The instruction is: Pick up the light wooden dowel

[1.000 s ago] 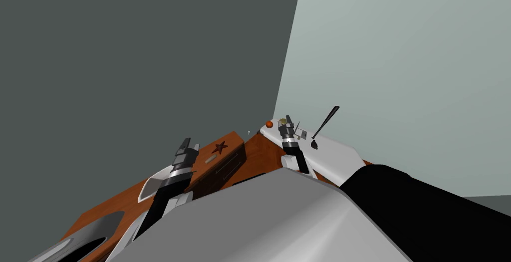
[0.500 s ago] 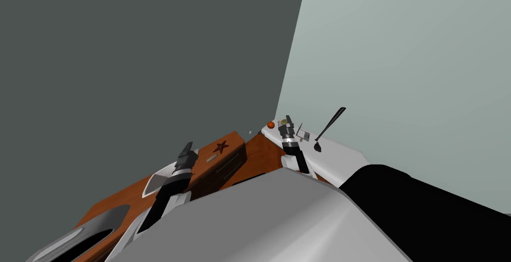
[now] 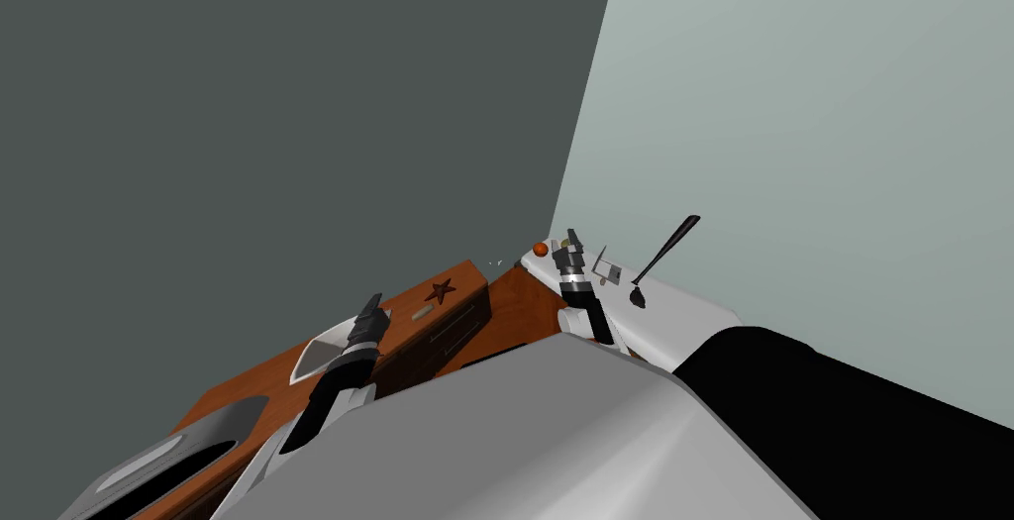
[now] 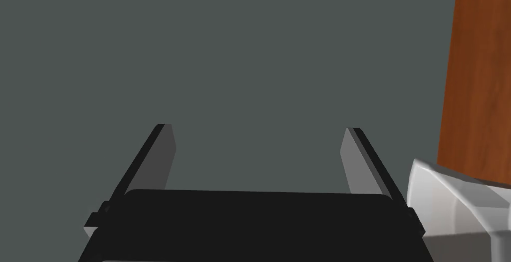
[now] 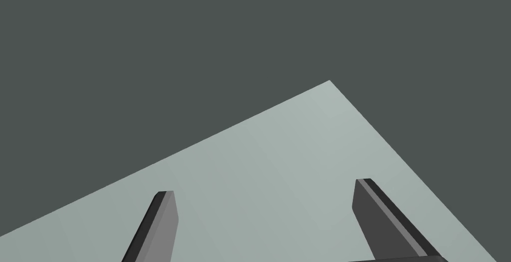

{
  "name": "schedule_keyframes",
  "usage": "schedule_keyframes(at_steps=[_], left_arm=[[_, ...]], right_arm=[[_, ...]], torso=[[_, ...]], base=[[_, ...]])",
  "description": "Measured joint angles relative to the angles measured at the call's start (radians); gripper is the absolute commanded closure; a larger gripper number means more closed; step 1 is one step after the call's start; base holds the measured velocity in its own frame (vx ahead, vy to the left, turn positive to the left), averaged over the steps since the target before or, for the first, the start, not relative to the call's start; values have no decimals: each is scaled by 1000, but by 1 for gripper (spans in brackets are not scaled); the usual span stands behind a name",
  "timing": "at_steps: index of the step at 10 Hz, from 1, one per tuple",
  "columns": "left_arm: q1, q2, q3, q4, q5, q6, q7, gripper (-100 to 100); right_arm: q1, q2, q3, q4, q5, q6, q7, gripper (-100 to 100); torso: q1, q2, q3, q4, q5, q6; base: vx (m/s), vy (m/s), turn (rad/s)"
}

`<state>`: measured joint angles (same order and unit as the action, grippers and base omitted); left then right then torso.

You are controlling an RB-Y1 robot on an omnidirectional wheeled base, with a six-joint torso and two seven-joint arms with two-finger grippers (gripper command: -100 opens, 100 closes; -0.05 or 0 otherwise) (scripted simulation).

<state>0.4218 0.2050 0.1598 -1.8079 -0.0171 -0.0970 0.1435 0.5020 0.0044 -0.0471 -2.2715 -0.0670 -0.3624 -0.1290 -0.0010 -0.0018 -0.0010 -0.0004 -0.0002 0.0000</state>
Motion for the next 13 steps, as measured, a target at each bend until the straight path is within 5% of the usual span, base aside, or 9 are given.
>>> schedule_keyframes(at_steps=[13], left_arm=[[-112, 35, 91, 310, 40, 236, 19, -100]], right_arm=[[0, 0, 0, 0, 0, 0, 0, 0]], torso=[[0, -1, -1, 0, 0, 0]], base=[[36, -17, -6]])
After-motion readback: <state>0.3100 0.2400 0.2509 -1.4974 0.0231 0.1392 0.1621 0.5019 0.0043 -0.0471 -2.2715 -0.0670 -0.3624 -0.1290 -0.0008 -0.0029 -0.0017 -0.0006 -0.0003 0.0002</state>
